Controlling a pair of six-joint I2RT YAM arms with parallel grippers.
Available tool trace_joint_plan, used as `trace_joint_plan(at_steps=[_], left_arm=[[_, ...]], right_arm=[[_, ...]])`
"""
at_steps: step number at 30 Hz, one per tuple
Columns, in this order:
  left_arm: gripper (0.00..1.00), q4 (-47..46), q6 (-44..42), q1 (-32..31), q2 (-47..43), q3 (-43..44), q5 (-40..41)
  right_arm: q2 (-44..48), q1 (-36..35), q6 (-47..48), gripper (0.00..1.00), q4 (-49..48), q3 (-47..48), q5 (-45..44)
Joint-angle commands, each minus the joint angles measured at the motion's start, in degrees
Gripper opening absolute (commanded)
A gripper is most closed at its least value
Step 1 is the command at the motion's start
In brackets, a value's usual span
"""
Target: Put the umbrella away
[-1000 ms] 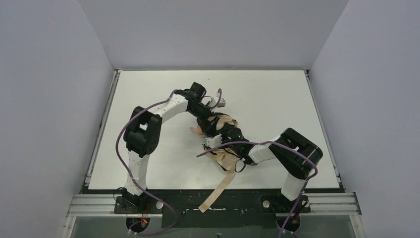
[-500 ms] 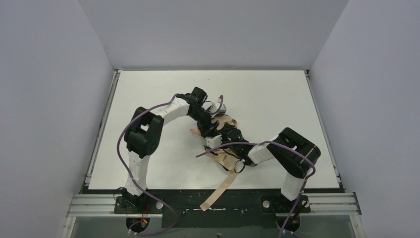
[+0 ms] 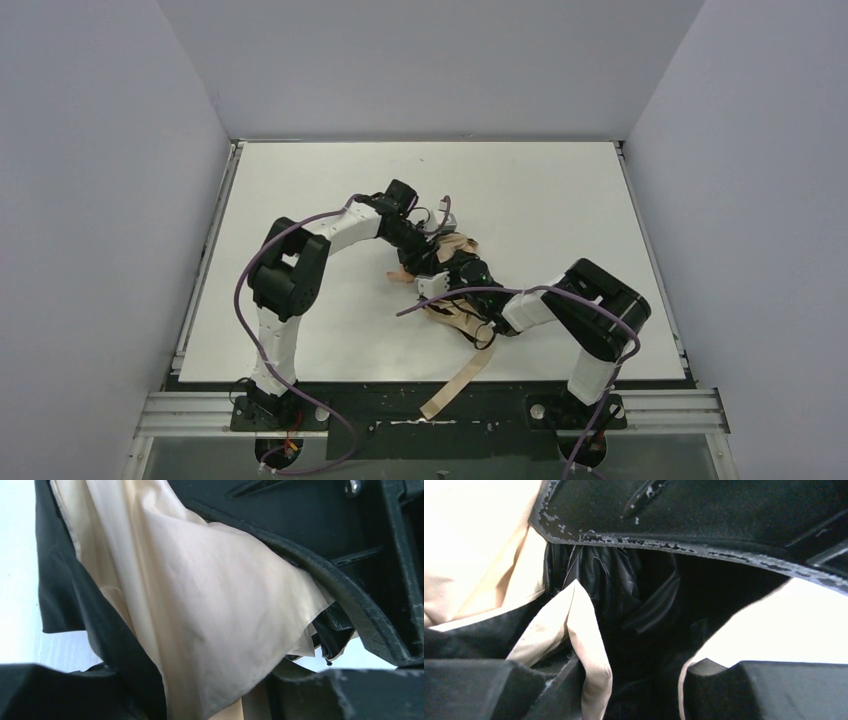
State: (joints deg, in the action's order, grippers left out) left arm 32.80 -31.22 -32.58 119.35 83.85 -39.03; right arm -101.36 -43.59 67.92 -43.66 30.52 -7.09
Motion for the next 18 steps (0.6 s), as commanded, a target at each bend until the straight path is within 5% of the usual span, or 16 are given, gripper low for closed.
trace_joint_plan(at_steps=[1,8,14,18], left_arm=[[0.26,4.12,-0.8,-2.23,0.56,-2.07,0.22],[0.12,3.85,-1.16,-1.55,0.0,-1.38,0.6],[0.03,3.86,-0.96,-1.0,-1.14,-0.5,0.7],[0.0,3.7,-1.63,-1.0,-2.91,-0.06,0.82]], right_arm=[[6.22,0.09,-2.51,0.36,3.87,0.02,1.82],[21.16,0.27,-6.63,0.77,24.39,1.28,6.53],[36.35,0.27,-13.02,0.78,46.8,4.93,11.82],[46.22,0.26,-21.52,0.78,51.5,5.6,14.29]])
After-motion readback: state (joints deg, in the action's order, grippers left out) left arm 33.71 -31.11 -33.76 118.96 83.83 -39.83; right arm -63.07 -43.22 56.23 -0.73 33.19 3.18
